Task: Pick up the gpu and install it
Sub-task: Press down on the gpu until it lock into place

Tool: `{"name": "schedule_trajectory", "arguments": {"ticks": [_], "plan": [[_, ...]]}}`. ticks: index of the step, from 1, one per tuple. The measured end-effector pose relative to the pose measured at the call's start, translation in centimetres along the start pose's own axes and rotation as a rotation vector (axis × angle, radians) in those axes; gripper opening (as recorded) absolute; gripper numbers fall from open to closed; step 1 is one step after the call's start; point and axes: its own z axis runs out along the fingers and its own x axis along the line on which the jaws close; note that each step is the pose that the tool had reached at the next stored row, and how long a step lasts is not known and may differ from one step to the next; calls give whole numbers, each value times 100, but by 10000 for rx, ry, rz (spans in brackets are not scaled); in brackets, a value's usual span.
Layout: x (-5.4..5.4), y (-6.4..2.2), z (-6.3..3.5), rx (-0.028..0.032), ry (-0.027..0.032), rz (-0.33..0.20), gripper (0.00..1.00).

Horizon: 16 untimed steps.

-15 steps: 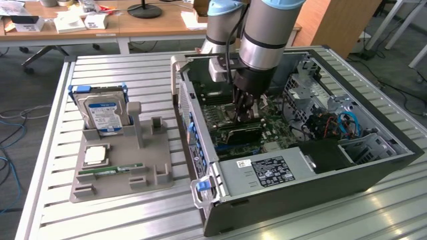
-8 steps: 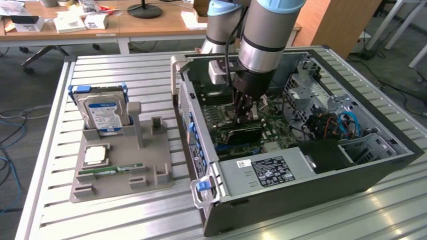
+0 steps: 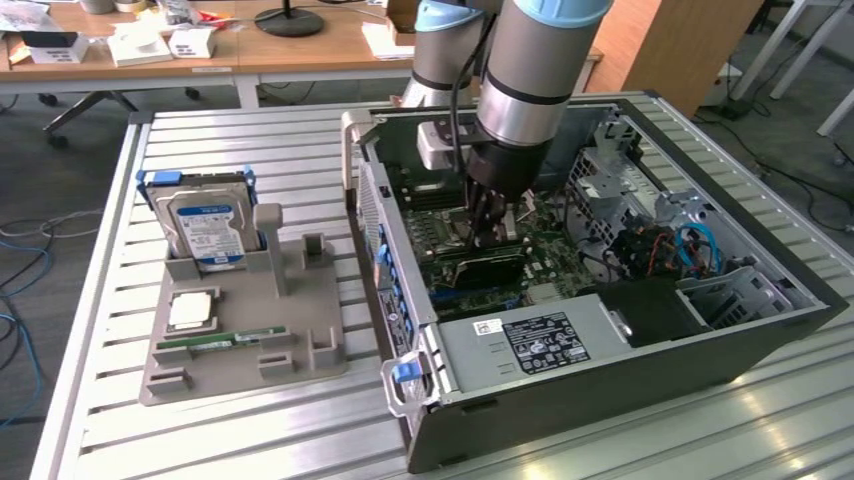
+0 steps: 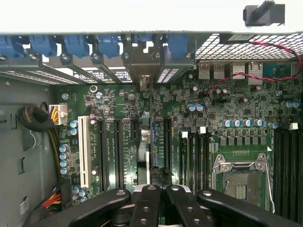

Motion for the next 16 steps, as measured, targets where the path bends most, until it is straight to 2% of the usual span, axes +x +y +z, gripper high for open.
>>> {"name": "schedule_trajectory", "arguments": {"ticks": [8,16], "plan": [[1,-5,10,-7,6,-279,11],[0,-16,10,-8,6,-310,11]]}}
